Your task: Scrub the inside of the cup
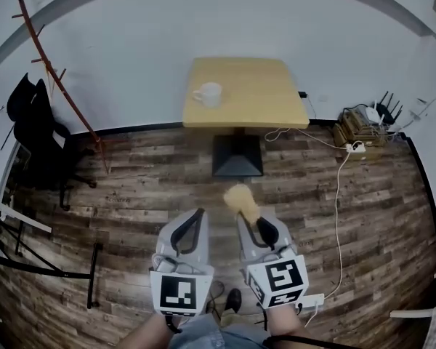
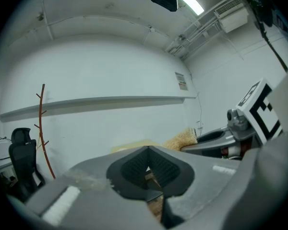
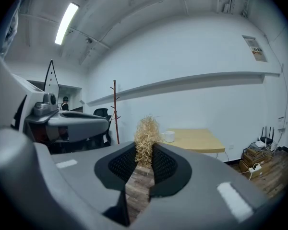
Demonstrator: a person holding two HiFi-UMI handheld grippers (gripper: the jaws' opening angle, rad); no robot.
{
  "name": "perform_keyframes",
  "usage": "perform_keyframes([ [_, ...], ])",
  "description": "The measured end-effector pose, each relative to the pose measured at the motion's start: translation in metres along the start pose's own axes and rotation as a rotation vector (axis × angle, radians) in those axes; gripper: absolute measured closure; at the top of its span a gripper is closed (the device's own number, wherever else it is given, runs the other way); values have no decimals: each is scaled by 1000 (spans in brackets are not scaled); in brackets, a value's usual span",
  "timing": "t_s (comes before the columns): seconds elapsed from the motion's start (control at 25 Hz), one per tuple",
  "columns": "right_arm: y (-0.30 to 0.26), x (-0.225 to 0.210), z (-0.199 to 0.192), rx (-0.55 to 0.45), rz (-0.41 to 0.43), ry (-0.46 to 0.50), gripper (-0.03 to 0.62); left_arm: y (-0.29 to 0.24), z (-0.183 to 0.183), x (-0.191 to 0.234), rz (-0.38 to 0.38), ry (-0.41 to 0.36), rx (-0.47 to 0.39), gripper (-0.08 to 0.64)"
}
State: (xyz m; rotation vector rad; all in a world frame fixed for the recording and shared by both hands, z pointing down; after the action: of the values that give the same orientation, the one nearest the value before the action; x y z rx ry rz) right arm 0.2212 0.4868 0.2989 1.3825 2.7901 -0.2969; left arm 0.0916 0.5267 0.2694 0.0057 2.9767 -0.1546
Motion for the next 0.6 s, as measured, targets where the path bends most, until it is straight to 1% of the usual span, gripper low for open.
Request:
perform_keyframes([
  [0.12, -36, -7, -6, 22, 12, -37, 517, -28, -11, 25, -8, 37, 20, 540],
  [0.24, -78, -20, -6, 45, -7, -40, 517, -67, -16, 55, -14, 50, 19, 540],
  [0.4, -133, -38, 17, 41, -42, -20, 518, -117, -6, 95, -50, 16, -28, 540],
  [0.52, -175, -40, 38, 33, -51, -2, 517, -146, 2, 127, -63, 41, -49, 540],
  [0.6, -197, -39, 52, 25, -57, 12, 518, -162, 6, 147, -77, 11, -69, 540],
])
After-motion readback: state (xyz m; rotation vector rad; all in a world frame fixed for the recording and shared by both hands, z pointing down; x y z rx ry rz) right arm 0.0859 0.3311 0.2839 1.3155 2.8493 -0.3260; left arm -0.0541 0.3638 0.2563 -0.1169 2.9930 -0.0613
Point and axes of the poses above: the fingertips, and each gripper's own axes: y backward along the fingers, x to its left, z out of its top, the point moved 6 cm from there along y, backward along the fingers, and after that the axes turned 11 degrees about z, right-handed, at the moved point
